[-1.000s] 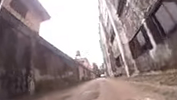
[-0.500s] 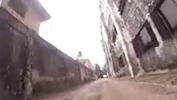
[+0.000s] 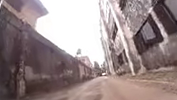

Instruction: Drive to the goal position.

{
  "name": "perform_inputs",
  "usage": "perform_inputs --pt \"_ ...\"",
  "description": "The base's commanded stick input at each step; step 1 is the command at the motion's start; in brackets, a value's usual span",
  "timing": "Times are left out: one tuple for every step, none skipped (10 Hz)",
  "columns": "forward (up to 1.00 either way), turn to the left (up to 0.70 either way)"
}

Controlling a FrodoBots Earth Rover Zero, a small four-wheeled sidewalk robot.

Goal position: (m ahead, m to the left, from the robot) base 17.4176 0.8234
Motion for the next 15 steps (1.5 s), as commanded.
perform_inputs --pt "0.78 0.03" --pt "0.78 0.03" --pt "0.78 0.03" --pt "0.78 0.03" --pt "0.78 0.03" --pt "0.78 0.03" --pt "0.78 0.03" --pt "0.78 0.03" --pt "0.78 0.03" --pt "0.78 0.03" --pt "0.78 0.03" --pt "0.78 0.03" --pt "0.78 0.03" --pt "0.78 0.03" --pt "0.78 0.03"
